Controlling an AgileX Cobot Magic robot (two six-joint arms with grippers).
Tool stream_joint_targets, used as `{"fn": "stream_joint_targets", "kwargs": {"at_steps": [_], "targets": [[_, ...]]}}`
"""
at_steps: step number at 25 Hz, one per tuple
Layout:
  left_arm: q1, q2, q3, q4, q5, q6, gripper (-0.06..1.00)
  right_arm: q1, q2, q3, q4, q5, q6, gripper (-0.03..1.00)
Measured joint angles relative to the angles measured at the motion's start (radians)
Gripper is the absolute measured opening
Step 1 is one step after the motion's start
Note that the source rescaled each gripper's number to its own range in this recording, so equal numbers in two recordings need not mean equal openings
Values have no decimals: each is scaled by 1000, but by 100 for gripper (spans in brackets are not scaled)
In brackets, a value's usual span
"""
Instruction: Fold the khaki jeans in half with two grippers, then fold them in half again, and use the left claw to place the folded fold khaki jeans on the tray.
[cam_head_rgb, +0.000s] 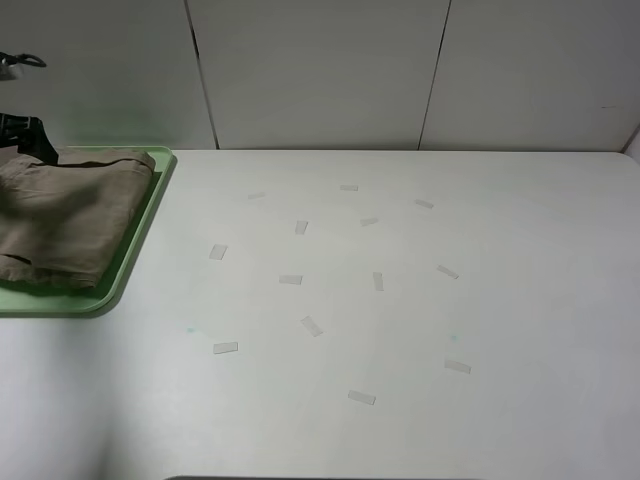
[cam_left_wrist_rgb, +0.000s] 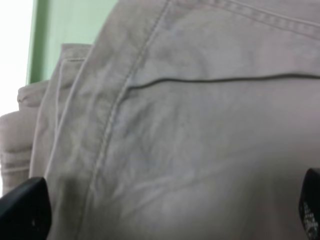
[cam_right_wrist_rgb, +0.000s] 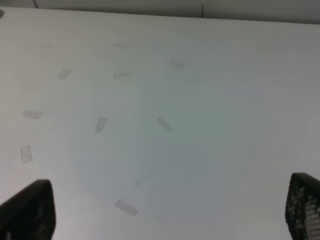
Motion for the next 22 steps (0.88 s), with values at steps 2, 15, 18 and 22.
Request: {"fn": "stream_joint_targets", "kwargs": {"at_steps": [2,15,18,22], "targets": [[0,-26,0,-1,25,-2,100,0,0,0,2,0,0,100],[0,-304,0,-7,282,-75,100,0,0,0,2,0,0,100],[0,-374,0,-7,361,-118,100,0,0,0,2,0,0,100],[-9,-478,0,4,442,-140,100,0,0,0,2,0,0,100]]}}
